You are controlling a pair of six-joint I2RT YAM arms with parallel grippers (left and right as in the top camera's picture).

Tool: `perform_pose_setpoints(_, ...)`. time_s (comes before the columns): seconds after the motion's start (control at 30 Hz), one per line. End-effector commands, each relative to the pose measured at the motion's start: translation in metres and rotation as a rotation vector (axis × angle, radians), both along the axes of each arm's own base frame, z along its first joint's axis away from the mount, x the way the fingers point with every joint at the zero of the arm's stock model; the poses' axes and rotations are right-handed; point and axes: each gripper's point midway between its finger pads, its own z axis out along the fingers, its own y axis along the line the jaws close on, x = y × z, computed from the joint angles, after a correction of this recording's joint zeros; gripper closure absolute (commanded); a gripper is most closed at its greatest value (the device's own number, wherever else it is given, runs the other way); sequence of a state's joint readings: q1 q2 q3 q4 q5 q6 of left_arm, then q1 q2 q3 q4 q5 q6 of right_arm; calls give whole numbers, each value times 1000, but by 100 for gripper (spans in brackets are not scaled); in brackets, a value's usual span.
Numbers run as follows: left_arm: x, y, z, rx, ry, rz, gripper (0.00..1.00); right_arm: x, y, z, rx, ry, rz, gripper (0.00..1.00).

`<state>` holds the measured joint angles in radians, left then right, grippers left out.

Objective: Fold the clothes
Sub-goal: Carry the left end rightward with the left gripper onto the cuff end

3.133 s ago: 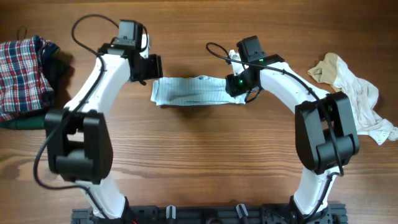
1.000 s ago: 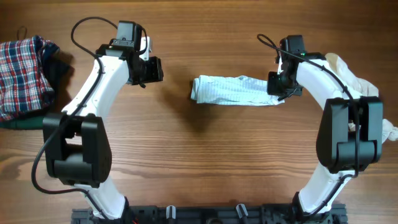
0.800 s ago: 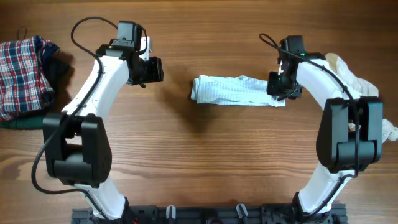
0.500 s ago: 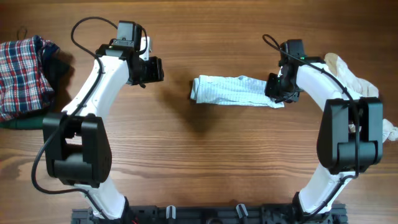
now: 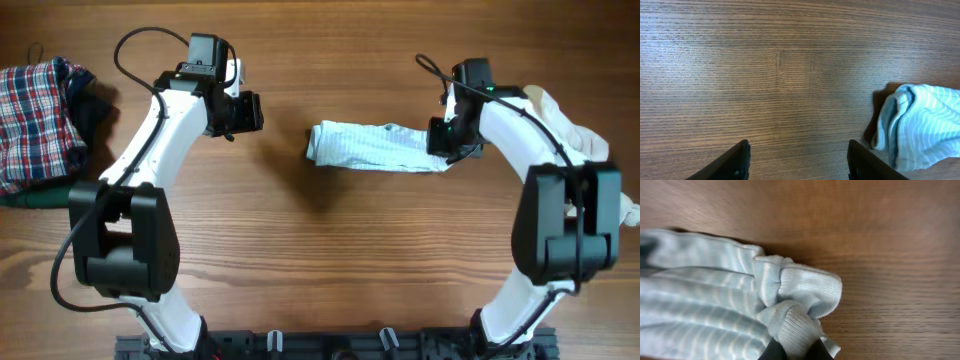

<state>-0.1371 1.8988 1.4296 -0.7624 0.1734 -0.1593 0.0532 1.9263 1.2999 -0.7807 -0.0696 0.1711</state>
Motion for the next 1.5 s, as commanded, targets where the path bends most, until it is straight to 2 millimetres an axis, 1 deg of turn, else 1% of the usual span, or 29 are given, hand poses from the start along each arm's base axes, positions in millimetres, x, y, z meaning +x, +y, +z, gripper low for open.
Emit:
perform_pose_setpoints(0.0,-3,0,-1,-9,8,-6,38,20,-18,46,-107,-138,15,96)
perform_pose_setpoints(0.07,-3,0,-1,-9,7,-6,38,20,-30,59,-178,-168,7,96)
perform_pose_setpoints(0.1,-3,0,-1,-10,7,-6,38,20,-30,61,-183,-173,28,96)
perform_pose_setpoints(0.13,-4,-5,0,-36,10,-15,38,20,-30,63,-184,-176,39,95)
perform_pose_setpoints(0.17,-4,-20,4,-118,7,-46,46,20,-29,63,-181,-176,40,96)
perform_pose_setpoints(0.2,-4,-36,10,-189,-3,-82,58,20,-29,63,-180,-176,40,96)
perform_pose_setpoints(0.23,-4,-45,13,-213,-12,-103,60,20,-26,63,-163,-179,44,96)
perform_pose_setpoints(0.33,-3,-77,17,-223,-55,-177,62,22,-11,63,-76,-188,65,96)
perform_pose_setpoints(0.4,-8,-105,22,-252,-66,-210,68,22,-6,63,-48,-188,71,96)
perform_pose_setpoints(0.43,-13,-130,26,-281,-84,-268,73,22,-3,63,-35,-188,74,96)
perform_pose_setpoints(0.47,-18,-150,30,-297,-97,-301,82,22,-3,63,-31,-188,66,96)
perform_pose_setpoints(0.5,-24,-170,33,-318,-101,-315,94,22,-3,63,-28,-189,54,96)
perform_pose_setpoints(0.53,-31,-192,37,-339,-113,-341,96,23,-2,64,-23,-192,55,96)
perform_pose_setpoints(0.57,-37,-210,41,-355,-131,-368,96,23,-2,64,-21,-193,56,96)
perform_pose_setpoints(0.67,-52,-262,53,-403,-193,-402,96,23,-2,64,-21,-193,56,96)
perform_pose_setpoints(0.73,-56,-283,52,-412,-217,-384,96,23,-2,64,-20,-192,56,96)
perform_pose_setpoints(0.77,-58,-292,48,-410,-228,-387,96,23,-2,64,-20,-191,56,96)
perform_pose_setpoints(0.8,-60,-300,39,-412,-222,-389,96,22,-1,64,-13,-189,58,96)
perform_pose_setpoints(0.83,-60,-303,32,-418,-204,-371,96,22,0,64,-10,-189,59,96)
perform_pose_setpoints(0.87,-58,-305,16,-419,-173,-338,96,22,1,64,-2,-189,61,96)
perform_pose_setpoints(0.9,-56,-306,7,-424,-156,-315,96,22,2,64,2,-189,61,96)
perform_pose_setpoints(1.07,-48,-311,-28,-420,-133,-279,96,21,3,64,5,-187,63,96)
perform_pose_setpoints(1.17,-47,-313,-41,-415,-130,-279,96,21,4,64,15,-185,66,96)
perform_pose_setpoints(1.37,-41,-310,-64,-379,-134,-256,96,20,4,63,16,-180,65,96)
perform_pose_setpoints(1.47,-41,-316,-74,-386,-142,-266,96,19,4,63,16,-178,66,96)
